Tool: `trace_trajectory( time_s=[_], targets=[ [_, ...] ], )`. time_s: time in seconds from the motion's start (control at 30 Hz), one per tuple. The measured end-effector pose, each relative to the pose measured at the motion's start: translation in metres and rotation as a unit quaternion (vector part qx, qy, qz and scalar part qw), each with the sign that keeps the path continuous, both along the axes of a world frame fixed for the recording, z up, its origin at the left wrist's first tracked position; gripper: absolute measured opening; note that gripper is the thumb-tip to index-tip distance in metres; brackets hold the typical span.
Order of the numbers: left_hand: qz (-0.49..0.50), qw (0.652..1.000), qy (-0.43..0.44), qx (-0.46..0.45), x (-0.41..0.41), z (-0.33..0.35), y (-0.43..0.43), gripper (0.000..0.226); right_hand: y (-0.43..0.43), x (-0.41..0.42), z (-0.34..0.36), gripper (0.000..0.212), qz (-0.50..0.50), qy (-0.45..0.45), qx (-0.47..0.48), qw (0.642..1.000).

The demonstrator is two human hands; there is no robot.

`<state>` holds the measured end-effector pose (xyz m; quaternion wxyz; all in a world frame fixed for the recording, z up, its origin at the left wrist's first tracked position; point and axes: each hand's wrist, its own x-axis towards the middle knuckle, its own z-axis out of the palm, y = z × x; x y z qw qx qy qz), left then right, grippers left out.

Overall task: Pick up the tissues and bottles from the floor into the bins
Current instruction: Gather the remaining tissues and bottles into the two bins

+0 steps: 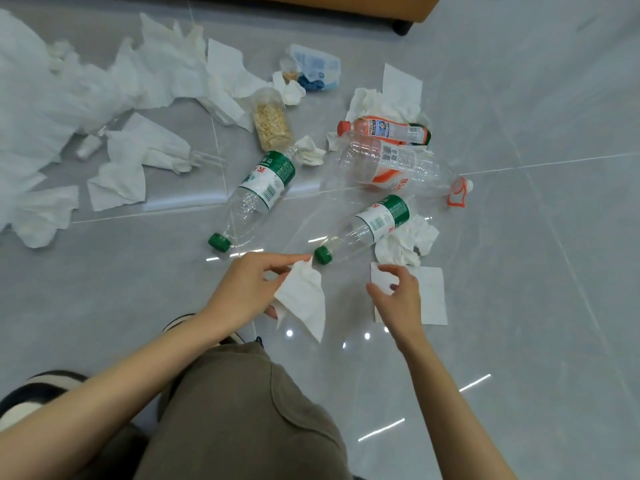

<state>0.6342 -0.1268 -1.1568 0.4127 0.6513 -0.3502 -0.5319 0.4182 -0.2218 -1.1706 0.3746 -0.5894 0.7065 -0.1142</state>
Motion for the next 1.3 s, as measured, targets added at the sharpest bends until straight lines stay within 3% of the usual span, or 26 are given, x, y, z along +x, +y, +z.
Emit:
trace_trajectory(
  time_s=[0.07,0.13,0.23,0.3,0.4,0.57,0.67,0.77,0.97,1.3],
  targets=[
    [0.002,1.0,0.02,0.006,-0.002,0.004,0.0,0.039,-0.009,-0.019,-0.021,0.061,-0.013,0.111,0.013,0.994],
    [-0.003,1.0,0.023,0.004,-0.004,0.008,-0.001,0.042,-0.015,-0.028,-0.035,0.078,-0.045,0.138,0.043,0.988],
    [-0.017,1.0,0.017,-0.001,-0.004,0.01,-0.002,0.053,-0.023,-0.032,-0.047,0.073,-0.056,0.148,0.041,0.986],
    [-0.026,1.0,0.006,-0.006,-0.003,0.009,-0.003,0.059,-0.026,-0.029,-0.05,0.051,-0.045,0.117,0.013,0.992],
    [-0.033,0.999,0.002,-0.019,-0.004,0.007,-0.005,0.046,-0.02,-0.017,-0.05,0.024,-0.017,0.079,-0.004,0.997],
    [-0.042,0.998,-0.046,-0.032,-0.001,-0.001,-0.004,0.049,-0.002,0.017,-0.043,0.014,0.013,-0.057,0.098,0.994],
    [-0.018,0.999,-0.019,-0.027,0.005,-0.001,-0.003,0.046,0.001,0.038,-0.024,0.005,0.015,-0.153,0.129,0.98],
    [0.002,0.999,-0.008,-0.034,0.013,0.007,-0.007,0.041,-0.001,0.053,0.009,0.009,0.033,-0.232,0.158,0.959],
    [0.076,0.996,0.031,-0.039,0.037,0.05,-0.014,0.032,-0.011,0.085,0.079,0.01,0.101,-0.259,0.12,0.953],
    [0.233,0.967,-0.04,-0.093,0.122,0.155,0.03,0.024,-0.005,0.205,0.184,0.01,0.255,-0.294,0.08,0.918]
  ],
)
